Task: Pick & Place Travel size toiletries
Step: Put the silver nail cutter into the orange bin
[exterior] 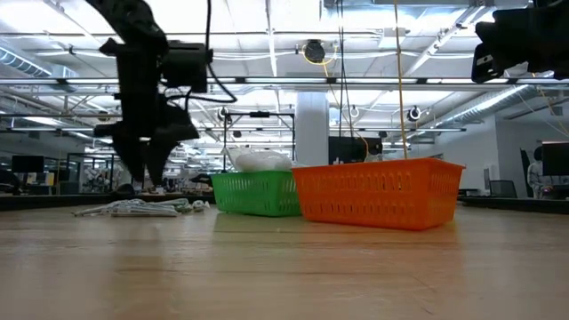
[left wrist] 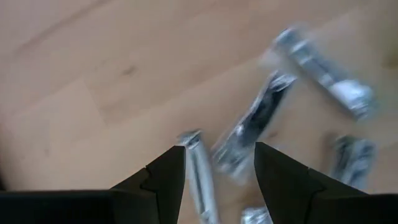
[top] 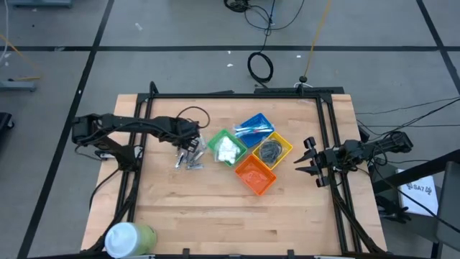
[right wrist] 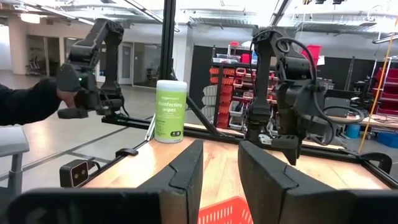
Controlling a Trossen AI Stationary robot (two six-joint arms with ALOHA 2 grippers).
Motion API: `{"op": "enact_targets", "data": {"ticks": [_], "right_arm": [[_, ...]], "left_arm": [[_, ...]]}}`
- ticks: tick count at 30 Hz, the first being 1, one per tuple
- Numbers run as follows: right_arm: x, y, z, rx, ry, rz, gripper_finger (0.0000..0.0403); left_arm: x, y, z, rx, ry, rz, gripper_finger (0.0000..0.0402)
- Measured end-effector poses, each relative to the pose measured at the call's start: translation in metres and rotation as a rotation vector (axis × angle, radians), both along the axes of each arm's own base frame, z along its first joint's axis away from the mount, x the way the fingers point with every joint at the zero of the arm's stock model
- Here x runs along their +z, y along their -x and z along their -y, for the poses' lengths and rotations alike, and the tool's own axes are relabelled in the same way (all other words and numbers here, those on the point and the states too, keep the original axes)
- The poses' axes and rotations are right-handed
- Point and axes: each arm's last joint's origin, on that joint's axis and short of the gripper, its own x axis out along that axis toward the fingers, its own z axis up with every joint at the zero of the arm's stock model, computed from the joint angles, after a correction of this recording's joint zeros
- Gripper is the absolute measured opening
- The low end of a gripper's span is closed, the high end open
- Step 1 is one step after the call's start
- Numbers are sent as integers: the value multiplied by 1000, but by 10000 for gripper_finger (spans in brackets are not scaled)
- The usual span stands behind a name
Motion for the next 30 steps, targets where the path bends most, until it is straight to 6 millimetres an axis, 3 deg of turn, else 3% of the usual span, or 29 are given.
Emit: {"op": "enact_targets", "data": {"ticks": [5,17,27,30], "right_arm": [[0,0,0,0,0,0,91],[0,0,0,0,0,0,91],[0,0,0,0,0,0,91],[0,0,0,0,0,0,91]], "left_arm": [[-6,16,-1,47,8,-11,186],[-36,29,1,108,40,34,186],[-41,35,0,152,44,27,185],[-41,32,0,132,57,51,164]]}}
